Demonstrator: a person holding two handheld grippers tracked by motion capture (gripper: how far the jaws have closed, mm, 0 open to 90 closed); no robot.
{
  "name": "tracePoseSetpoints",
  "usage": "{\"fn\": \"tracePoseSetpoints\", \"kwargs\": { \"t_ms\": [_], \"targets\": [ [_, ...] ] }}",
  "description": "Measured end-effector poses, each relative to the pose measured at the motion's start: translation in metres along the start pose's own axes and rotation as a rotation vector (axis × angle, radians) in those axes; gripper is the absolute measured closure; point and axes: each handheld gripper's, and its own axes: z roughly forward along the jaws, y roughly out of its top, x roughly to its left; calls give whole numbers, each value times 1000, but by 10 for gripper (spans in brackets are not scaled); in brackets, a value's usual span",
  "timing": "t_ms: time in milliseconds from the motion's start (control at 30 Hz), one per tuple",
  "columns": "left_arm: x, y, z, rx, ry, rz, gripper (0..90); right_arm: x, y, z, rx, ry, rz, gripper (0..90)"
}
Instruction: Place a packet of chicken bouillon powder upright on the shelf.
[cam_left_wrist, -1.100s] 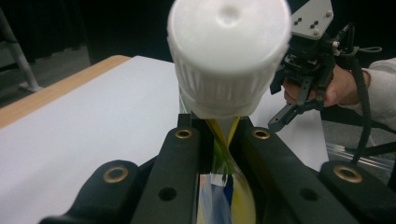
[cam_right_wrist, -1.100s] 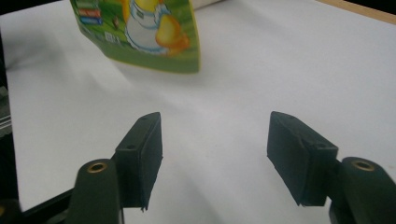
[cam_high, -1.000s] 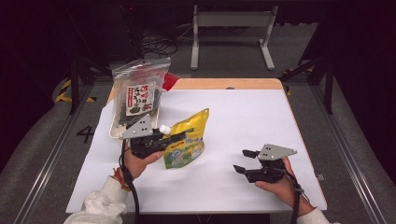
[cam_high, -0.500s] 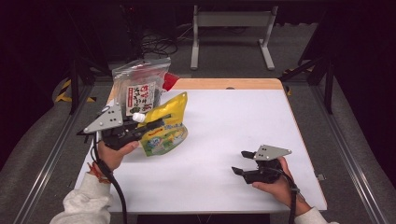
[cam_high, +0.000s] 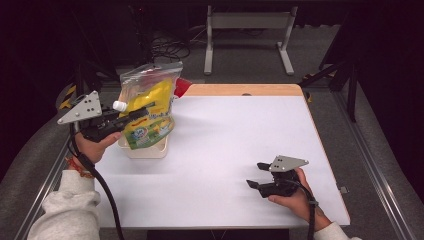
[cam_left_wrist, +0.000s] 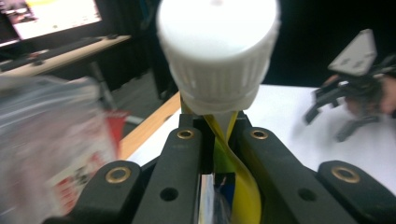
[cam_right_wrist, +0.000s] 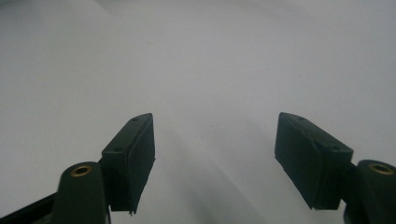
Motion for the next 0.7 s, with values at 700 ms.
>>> {"fn": "tracePoseSetpoints", "kwargs": {
  "t_ms": [700],
  "targets": [
    [31,-41,-8,78,-73,-47,879,2,-1,6,19,16,1,281]
  ]
}}
